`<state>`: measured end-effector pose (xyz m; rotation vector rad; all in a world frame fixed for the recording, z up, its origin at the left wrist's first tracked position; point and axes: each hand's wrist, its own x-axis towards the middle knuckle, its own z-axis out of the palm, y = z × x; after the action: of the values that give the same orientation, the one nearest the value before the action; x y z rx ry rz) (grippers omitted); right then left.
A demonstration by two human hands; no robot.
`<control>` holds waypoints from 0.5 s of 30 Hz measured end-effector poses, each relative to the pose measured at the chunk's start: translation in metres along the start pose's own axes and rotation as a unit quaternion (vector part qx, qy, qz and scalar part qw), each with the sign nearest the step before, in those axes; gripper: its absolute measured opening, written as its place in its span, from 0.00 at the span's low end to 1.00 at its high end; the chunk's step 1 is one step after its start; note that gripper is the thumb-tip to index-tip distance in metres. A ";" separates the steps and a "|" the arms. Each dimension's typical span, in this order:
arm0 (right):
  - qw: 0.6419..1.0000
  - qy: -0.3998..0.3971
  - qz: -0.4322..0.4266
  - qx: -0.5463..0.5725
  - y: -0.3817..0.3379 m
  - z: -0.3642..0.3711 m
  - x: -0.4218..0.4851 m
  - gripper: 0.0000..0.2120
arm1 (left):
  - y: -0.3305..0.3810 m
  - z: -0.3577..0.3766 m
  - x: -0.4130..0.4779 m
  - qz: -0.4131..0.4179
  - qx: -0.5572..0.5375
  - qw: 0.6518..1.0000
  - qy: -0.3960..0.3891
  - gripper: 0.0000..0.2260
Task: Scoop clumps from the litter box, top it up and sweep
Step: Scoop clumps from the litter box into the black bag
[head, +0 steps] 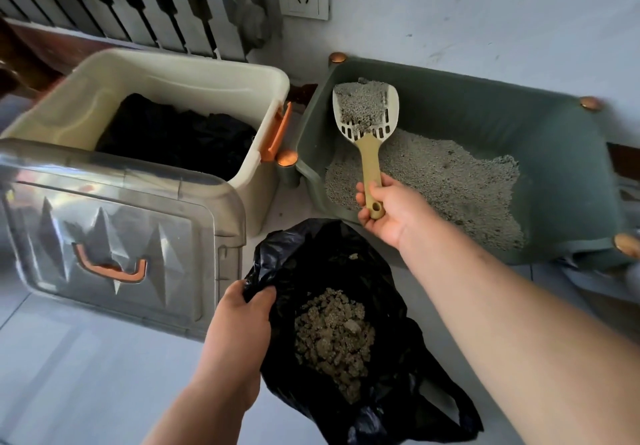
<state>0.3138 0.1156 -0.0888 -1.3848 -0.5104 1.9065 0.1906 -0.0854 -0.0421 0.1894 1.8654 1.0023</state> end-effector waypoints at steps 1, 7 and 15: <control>1.000 -0.003 0.001 0.003 0.001 -0.002 -0.001 0.15 | 0.001 0.000 -0.001 0.000 -0.001 1.000 -0.001 0.05; 1.000 -0.006 0.004 -0.021 0.010 -0.015 -0.004 0.16 | -0.002 0.000 -0.003 0.001 0.002 1.000 -0.003 0.05; 0.999 0.005 -0.013 -0.040 0.005 -0.034 -0.015 0.16 | 0.000 0.001 -0.008 0.003 0.003 1.000 -0.003 0.05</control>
<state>0.3460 0.0981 -0.0947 -1.4301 -0.6038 1.8756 0.1958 -0.0891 -0.0371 0.2013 1.8648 0.9987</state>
